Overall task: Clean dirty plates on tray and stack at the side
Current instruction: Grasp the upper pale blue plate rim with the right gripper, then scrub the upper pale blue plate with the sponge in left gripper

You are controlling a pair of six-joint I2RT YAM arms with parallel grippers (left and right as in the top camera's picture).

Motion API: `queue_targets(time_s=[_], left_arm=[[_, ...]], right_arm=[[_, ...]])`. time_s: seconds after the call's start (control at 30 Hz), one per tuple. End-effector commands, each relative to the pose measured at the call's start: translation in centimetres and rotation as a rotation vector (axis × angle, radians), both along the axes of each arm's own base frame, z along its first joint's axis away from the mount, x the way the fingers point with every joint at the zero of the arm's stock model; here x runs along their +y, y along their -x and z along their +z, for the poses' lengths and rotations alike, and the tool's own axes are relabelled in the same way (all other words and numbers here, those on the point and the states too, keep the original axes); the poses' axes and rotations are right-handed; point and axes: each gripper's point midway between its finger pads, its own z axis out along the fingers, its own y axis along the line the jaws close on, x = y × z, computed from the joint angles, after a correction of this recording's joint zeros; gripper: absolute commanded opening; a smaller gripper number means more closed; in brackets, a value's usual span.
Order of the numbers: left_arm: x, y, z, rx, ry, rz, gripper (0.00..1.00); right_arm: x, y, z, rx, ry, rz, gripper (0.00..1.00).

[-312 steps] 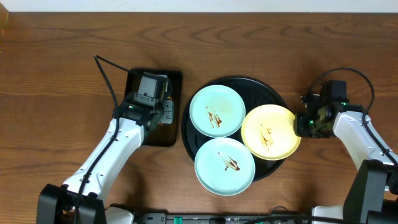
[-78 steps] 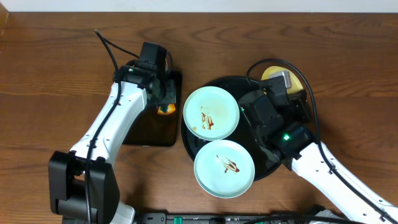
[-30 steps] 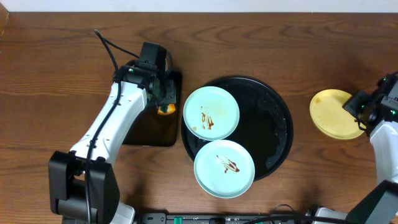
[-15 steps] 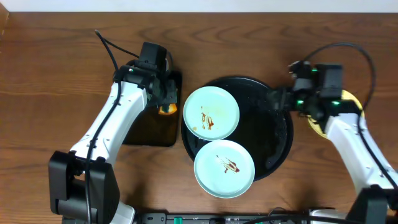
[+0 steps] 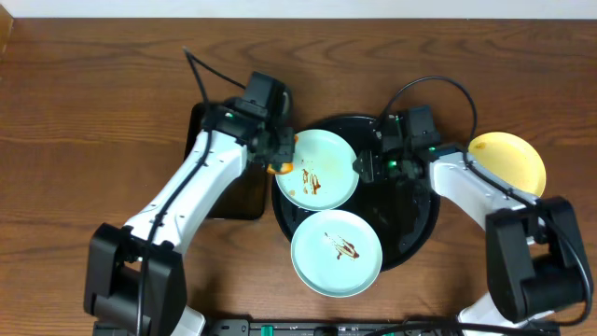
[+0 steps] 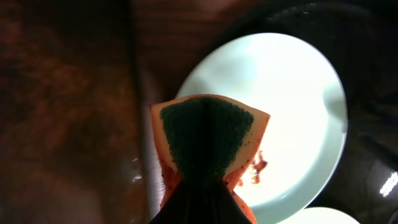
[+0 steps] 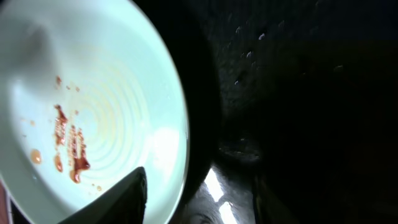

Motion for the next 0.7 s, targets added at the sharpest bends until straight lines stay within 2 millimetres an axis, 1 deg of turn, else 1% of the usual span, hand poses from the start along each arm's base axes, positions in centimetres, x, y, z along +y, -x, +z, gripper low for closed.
queue_targets(time_s=[0.0,0.03,0.07,0.13,0.27,0.4,0.47,0.67], left_arm=[[-1.3,0.7,-1.7,0.036,-0.007,-0.045,0.08],[-1.8,0.8,-1.9,0.037,-0.007,-0.057,0.08],[-2.2,0.8,-2.1,0.036,-0.007,-0.066,0.08],[-3.0,0.9,-2.3,0.029,-0.004,-0.085,0.08],[-5.0,0.9,-2.4,0.003,0.018,-0.107,0.08],[-7.1,1.6,-3.0,0.003,0.027,-0.139,0.08],[-8.0,2.3,-3.6,0.017,0.021,-0.164,0.08],[-10.3,4.5,-6.1,0.071,-0.007,-0.226,0.08]], right_arm=[[1.0,0.4,-1.2,0.046,-0.005,-0.008,0.38],[1.1,0.6,-1.5,0.054,-0.002,-0.004,0.24],[1.2,0.7,-1.7,0.059,0.0,-0.002,0.15],[1.0,0.7,-1.8,0.061,0.005,-0.007,0.02],[0.3,0.3,-1.8,0.064,0.015,-0.035,0.01],[-0.9,0.2,-2.3,0.083,0.056,-0.096,0.01],[-1.7,0.1,-2.5,0.088,0.084,-0.133,0.01],[-2.1,-0.1,-2.6,0.081,0.102,-0.144,0.01]])
